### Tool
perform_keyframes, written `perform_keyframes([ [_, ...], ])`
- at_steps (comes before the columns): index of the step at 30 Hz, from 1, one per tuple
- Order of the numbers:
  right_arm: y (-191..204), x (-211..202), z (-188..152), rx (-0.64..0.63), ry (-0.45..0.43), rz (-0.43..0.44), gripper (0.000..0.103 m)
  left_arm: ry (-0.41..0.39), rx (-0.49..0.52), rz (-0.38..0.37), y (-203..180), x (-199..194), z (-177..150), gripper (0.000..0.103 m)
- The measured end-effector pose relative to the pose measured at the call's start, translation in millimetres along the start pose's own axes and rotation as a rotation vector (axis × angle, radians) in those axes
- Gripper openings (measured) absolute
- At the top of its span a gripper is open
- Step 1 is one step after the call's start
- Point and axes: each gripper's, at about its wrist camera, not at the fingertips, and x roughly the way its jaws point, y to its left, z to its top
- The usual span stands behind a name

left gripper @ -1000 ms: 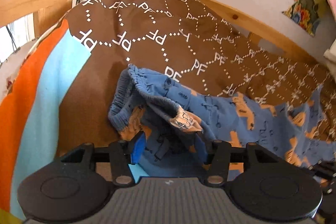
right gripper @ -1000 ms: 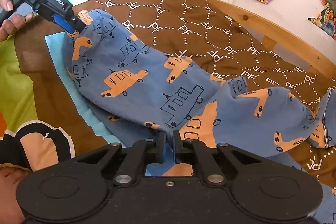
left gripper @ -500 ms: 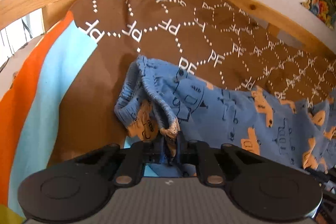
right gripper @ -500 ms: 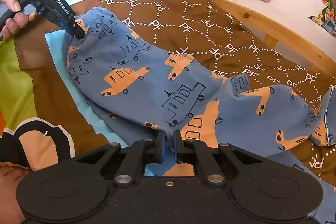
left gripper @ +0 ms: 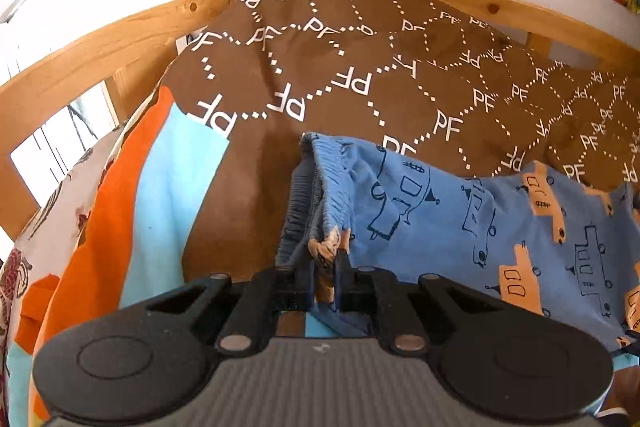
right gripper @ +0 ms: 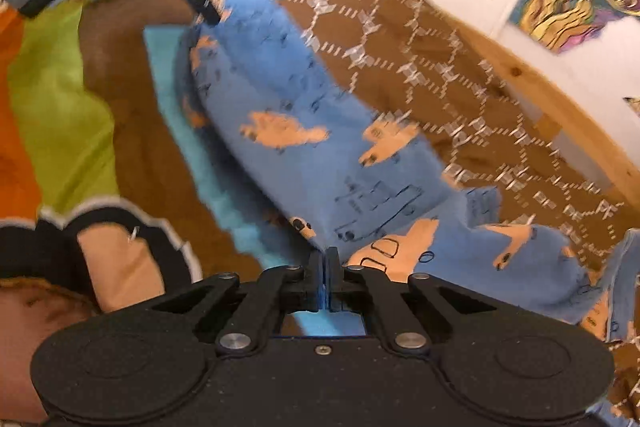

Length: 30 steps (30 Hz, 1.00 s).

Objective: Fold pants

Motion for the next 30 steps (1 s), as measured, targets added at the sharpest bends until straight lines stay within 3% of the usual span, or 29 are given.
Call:
perform_keyframes([
  [3, -1.6, 1.3, 1.4, 0.007, 0.001, 0.005, 0.000, -0.003, 0.025, 0.007, -5.7, -0.5, -2.6, 0.011],
  [6, -2.1, 1.3, 1.1, 0.012, 0.003, 0.006, 0.001, -0.019, 0.088, 0.038, -14.8, -0.9, -7.5, 0.020],
  [7, -2.3, 3.9, -0.8, 0.017, 0.009, 0.012, 0.002, -0.023, 0.108, 0.035, -19.5, -2.4, -9.5, 0.028],
  [9, -4.3, 2.9, -2.2, 0.030, -0.001, 0.018, 0.008, -0.028, 0.134, 0.007, -28.0, -7.7, -13.0, 0.070],
  [10, -7.0, 0.4, -1.4, 0.036, -0.003, 0.015, 0.015, -0.043, 0.145, 0.018, -34.1, -11.7, -15.3, 0.079],
  [11, -10.3, -2.3, 0.0, 0.042, -0.006, 0.003, 0.034, -0.064, 0.160, 0.038, -40.5, -16.0, -17.6, 0.090],
  [12, -15.5, -7.3, 0.8, 0.056, -0.010, -0.015, 0.052, -0.089, 0.183, 0.055, -47.9, -20.8, -19.7, 0.095],
  [15, -36.5, -25.7, 1.4, 0.121, -0.023, -0.062, 0.074, -0.121, 0.234, 0.033, -67.3, -31.1, -20.6, 0.099],
  [18, -62.8, -47.4, -6.5, 0.248, -0.023, -0.181, 0.097, -0.159, 0.276, -0.043, -92.7, -38.7, -18.7, 0.103],
  [19, -73.9, -55.0, -12.8, 0.314, -0.019, -0.227, 0.100, -0.173, 0.294, -0.080, -104.7, -40.6, -17.7, 0.103],
  [22, -103.3, -67.3, -34.1, 0.484, 0.007, -0.313, 0.102, -0.205, 0.381, -0.174, -144.4, -43.2, -19.8, 0.103],
  [25, -133.8, -73.3, -60.8, 0.650, 0.043, -0.375, 0.102, -0.257, 0.558, -0.203, -194.1, -42.6, -27.0, 0.103],
  [30, -167.5, -82.4, -97.3, 0.812, -0.012, -0.421, 0.102, -0.308, 0.776, -0.278, -257.4, -41.2, -47.3, 0.103],
])
